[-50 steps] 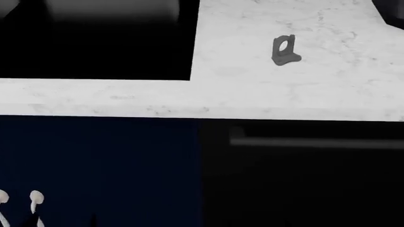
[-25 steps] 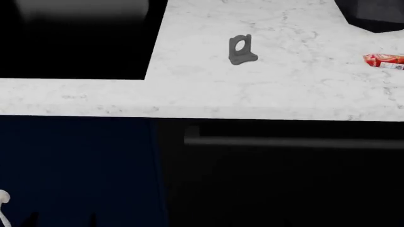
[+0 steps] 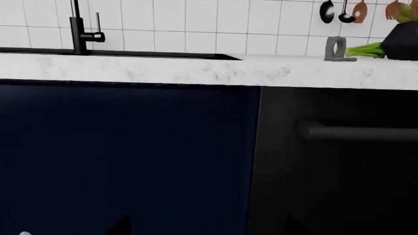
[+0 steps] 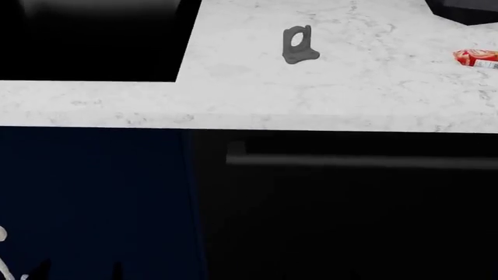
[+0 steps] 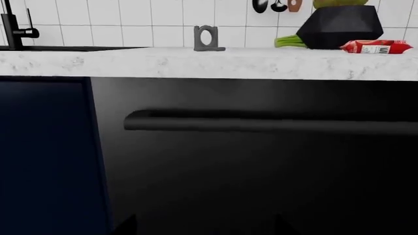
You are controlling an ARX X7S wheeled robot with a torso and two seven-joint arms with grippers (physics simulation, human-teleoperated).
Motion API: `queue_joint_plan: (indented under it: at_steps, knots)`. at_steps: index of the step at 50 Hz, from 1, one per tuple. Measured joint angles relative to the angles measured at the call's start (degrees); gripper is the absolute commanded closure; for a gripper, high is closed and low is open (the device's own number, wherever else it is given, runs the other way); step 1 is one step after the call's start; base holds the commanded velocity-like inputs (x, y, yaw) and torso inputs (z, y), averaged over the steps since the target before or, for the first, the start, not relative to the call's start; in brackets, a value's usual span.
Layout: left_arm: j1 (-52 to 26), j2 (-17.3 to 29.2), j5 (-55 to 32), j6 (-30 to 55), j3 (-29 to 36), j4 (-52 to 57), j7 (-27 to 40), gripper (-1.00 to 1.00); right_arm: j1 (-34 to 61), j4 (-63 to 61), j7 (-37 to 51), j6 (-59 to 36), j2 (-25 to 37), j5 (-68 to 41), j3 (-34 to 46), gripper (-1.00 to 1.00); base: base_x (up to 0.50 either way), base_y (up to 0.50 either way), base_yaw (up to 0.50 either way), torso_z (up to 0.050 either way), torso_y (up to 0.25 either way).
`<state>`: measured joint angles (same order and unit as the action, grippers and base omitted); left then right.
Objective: Open the dishwasher door
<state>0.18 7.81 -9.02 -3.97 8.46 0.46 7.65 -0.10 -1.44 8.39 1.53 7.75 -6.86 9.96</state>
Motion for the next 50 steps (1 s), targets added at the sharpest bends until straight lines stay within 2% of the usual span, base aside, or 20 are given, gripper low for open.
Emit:
queue_joint_plan:
  at_steps: [10,36,50]
  knots:
    - [0.02,0.46,-0.2,-1.01,0.47,-0.12,0.23,-1.0,0.08,-0.21,0.56,-0.13,0.38,-0.31,0.43,-1.0,0.04,0.0,0.0,0.0,0.0]
    - [0.42,1.48,-0.79,-2.45,1.29,0.1,1.25,-1.0,-0.19,-0.36,1.84,0.47,1.28,-1.06,1.31,-1.0,0.33,0.0,0.0,0.0,0.0]
    - [0.24,1.93,-0.94,-2.79,1.79,-0.08,1.78,-1.0,-0.23,-0.64,2.45,0.52,1.98,-0.9,1.97,-1.0,0.0,0.0,0.0,0.0,0.0]
